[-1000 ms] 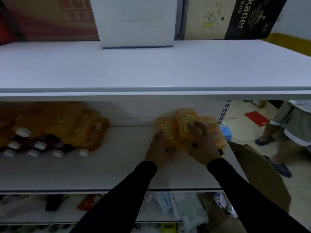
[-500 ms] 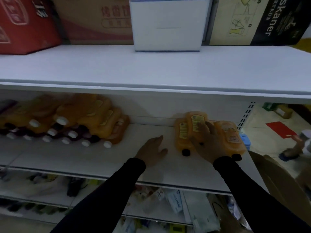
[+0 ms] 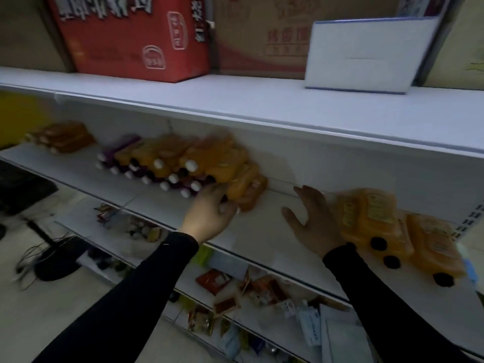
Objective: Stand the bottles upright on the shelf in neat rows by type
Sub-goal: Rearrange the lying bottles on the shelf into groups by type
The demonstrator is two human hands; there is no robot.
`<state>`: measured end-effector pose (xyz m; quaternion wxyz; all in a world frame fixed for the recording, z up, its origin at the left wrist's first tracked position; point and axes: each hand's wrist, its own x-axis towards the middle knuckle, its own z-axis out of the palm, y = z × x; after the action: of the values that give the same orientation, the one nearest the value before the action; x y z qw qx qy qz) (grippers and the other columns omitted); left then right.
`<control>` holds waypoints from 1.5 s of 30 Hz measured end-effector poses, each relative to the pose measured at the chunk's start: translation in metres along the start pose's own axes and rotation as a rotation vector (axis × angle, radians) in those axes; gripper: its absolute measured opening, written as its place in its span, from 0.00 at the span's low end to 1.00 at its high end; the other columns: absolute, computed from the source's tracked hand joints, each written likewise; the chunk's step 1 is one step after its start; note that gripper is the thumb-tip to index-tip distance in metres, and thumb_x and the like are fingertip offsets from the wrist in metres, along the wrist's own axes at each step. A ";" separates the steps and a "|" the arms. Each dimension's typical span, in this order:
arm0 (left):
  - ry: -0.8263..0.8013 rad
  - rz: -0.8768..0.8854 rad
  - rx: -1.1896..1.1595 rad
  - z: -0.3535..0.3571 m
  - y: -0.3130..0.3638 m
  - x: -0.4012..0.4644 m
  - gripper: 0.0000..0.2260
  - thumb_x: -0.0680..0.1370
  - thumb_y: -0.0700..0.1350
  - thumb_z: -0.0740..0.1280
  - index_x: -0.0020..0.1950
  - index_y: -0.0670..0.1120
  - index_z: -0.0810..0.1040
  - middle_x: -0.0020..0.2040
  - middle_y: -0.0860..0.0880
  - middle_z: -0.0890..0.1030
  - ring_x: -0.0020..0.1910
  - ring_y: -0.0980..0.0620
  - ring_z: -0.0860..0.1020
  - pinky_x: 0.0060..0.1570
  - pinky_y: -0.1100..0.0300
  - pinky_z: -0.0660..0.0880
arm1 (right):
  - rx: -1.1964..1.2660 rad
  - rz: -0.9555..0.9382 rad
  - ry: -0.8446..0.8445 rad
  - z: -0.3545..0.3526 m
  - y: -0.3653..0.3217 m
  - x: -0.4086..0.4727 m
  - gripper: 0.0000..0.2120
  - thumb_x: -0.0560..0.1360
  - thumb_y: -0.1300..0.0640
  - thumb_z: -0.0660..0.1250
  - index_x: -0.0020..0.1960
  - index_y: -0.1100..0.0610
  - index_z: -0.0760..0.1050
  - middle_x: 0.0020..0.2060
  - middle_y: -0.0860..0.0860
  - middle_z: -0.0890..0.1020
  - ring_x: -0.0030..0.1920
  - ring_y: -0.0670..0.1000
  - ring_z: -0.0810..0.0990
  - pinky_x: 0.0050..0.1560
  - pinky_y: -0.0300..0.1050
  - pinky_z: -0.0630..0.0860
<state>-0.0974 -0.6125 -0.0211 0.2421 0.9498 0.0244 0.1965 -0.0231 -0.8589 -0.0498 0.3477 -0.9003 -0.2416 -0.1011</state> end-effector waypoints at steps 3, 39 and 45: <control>0.066 -0.050 0.032 -0.024 -0.033 0.002 0.23 0.80 0.57 0.61 0.72 0.47 0.69 0.70 0.47 0.71 0.67 0.48 0.68 0.55 0.59 0.66 | 0.037 -0.007 -0.056 0.026 -0.027 0.011 0.30 0.77 0.40 0.61 0.75 0.51 0.62 0.75 0.52 0.61 0.74 0.49 0.59 0.70 0.42 0.58; -0.092 0.093 0.323 -0.064 -0.256 0.146 0.33 0.77 0.60 0.64 0.76 0.45 0.61 0.70 0.39 0.70 0.68 0.40 0.66 0.65 0.51 0.59 | 0.127 0.320 0.140 0.165 -0.201 0.190 0.33 0.71 0.44 0.72 0.71 0.50 0.66 0.49 0.47 0.76 0.42 0.41 0.73 0.39 0.27 0.64; 0.023 0.012 0.073 -0.067 -0.236 0.113 0.30 0.74 0.49 0.72 0.73 0.43 0.66 0.67 0.38 0.72 0.64 0.36 0.71 0.60 0.44 0.69 | 0.185 0.310 0.147 0.154 -0.198 0.182 0.32 0.72 0.40 0.70 0.72 0.47 0.65 0.62 0.46 0.77 0.59 0.48 0.75 0.50 0.36 0.65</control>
<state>-0.0081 -0.3585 -0.0367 0.2056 0.9558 0.0286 0.2081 0.0363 -0.5616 0.0146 0.4572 -0.8810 -0.0824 -0.0894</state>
